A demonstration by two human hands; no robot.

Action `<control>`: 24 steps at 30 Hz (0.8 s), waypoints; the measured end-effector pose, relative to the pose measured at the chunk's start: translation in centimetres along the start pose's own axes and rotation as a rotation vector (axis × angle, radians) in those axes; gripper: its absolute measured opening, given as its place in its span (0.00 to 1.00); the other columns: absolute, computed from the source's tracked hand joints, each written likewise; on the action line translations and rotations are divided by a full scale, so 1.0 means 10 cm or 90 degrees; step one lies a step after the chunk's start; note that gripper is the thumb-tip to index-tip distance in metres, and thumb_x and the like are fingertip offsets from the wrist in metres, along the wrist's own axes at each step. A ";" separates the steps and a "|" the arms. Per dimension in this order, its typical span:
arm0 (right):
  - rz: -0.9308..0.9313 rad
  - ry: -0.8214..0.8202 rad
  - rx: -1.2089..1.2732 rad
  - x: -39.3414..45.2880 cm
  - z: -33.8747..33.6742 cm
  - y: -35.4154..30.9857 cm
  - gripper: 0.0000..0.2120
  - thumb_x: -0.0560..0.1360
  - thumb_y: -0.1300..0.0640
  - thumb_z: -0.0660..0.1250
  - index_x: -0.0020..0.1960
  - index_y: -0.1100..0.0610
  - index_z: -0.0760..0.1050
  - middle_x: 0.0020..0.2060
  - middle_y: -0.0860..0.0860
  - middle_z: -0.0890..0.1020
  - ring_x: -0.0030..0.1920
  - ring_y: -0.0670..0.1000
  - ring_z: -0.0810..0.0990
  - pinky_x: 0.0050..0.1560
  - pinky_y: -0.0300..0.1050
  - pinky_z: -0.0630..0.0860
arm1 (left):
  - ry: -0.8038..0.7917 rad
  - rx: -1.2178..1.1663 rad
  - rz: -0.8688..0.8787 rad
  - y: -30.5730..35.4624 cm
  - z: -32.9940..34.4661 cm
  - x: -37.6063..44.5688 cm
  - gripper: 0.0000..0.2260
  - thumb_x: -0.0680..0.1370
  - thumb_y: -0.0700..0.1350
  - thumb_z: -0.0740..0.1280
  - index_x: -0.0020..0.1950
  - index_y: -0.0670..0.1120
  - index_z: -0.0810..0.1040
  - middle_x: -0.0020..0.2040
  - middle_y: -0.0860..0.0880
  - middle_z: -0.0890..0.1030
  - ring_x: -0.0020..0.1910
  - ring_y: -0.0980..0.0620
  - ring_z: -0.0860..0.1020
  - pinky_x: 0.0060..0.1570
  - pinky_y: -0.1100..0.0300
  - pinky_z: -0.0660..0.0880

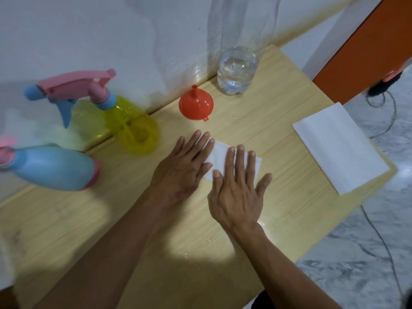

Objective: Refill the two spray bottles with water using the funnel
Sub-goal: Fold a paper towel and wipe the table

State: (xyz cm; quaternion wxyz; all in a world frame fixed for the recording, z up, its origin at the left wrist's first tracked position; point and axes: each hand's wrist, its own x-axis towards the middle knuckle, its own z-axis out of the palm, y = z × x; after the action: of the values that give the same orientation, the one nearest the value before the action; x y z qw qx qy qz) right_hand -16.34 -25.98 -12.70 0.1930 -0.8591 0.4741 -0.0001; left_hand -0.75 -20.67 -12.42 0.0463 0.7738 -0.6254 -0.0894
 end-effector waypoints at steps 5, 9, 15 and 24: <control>-0.038 -0.023 -0.002 -0.07 0.05 -0.14 0.29 0.84 0.43 0.37 0.82 0.51 0.36 0.81 0.46 0.37 0.80 0.50 0.31 0.76 0.69 0.36 | 0.037 -0.018 -0.005 -0.10 0.04 -0.19 0.25 0.85 0.52 0.47 0.79 0.41 0.60 0.79 0.43 0.61 0.80 0.44 0.56 0.76 0.43 0.58; -0.066 0.004 -0.011 -0.16 0.12 -0.29 0.29 0.85 0.45 0.40 0.83 0.53 0.43 0.82 0.48 0.44 0.81 0.52 0.38 0.76 0.72 0.41 | 0.065 -0.027 -0.023 -0.18 0.07 -0.38 0.24 0.85 0.50 0.50 0.78 0.39 0.62 0.78 0.41 0.63 0.79 0.42 0.59 0.75 0.42 0.61; -0.128 0.009 -0.029 -0.30 0.27 -0.45 0.28 0.85 0.46 0.44 0.83 0.54 0.46 0.82 0.49 0.47 0.82 0.53 0.41 0.76 0.69 0.38 | 0.082 -0.018 -0.061 -0.28 0.08 -0.71 0.24 0.85 0.49 0.50 0.77 0.38 0.64 0.78 0.41 0.64 0.78 0.42 0.61 0.75 0.43 0.62; -0.217 -0.036 -0.042 -0.51 0.40 -0.74 0.28 0.85 0.45 0.40 0.83 0.52 0.43 0.82 0.48 0.43 0.81 0.53 0.38 0.76 0.67 0.36 | 0.079 -0.024 -0.151 -0.41 0.08 -1.25 0.24 0.84 0.48 0.51 0.76 0.37 0.66 0.76 0.39 0.66 0.77 0.40 0.63 0.74 0.42 0.63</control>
State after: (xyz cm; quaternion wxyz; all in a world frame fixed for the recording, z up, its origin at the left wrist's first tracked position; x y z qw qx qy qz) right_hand -12.35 -17.00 -12.98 0.1748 -0.9327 0.3154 0.0070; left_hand 0.47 -7.59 -12.96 0.0886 0.8454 -0.5236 -0.0576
